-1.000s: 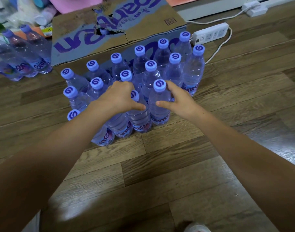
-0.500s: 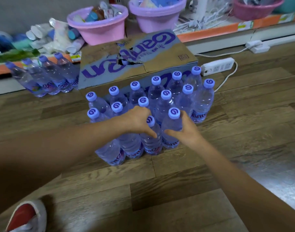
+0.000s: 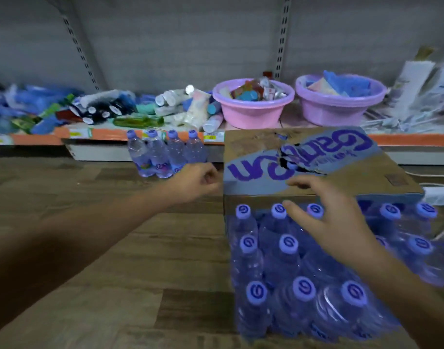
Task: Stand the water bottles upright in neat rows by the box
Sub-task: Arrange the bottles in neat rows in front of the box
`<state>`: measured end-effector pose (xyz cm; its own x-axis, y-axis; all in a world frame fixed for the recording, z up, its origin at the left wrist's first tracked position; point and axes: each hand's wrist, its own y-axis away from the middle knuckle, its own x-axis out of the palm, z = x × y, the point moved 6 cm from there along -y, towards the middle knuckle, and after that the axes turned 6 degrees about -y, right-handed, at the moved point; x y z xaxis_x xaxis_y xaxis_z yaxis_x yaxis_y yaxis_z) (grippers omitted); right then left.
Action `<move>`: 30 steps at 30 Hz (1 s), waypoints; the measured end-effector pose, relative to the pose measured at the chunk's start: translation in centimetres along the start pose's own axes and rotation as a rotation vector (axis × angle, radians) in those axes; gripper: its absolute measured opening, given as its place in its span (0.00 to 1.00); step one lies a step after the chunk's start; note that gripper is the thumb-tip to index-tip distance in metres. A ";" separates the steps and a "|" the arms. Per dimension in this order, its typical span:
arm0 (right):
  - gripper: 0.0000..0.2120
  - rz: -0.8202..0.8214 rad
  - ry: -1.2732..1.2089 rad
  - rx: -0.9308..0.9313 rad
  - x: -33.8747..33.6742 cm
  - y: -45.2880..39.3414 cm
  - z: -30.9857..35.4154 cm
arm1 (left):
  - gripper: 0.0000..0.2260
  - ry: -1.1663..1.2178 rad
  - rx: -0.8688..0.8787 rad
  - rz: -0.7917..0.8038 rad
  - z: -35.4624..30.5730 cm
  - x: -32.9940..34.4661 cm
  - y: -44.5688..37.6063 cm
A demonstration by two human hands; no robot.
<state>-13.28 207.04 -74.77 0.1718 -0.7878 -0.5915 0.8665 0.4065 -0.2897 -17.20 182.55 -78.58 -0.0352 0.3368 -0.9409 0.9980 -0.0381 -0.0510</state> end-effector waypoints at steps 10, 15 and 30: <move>0.08 0.116 -0.061 0.099 16.2 -13.9 1.7 | 0.02 0.143 -0.482 0.011 23.8 1.7 -1.4; 0.09 0.094 -0.116 0.240 22.6 -20.7 -1.5 | 0.09 0.352 -0.409 -0.041 25.9 1.2 -8.1; 0.32 -0.100 -0.128 0.394 31.3 -33.1 -10.0 | 0.23 0.409 -0.133 -0.257 26.7 4.5 -18.9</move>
<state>-41.26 173.53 -91.24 0.1135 -0.8755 -0.4697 0.9904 0.1372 -0.0163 -37.67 159.70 -90.82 -0.2834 0.6623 -0.6935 0.9589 0.2054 -0.1957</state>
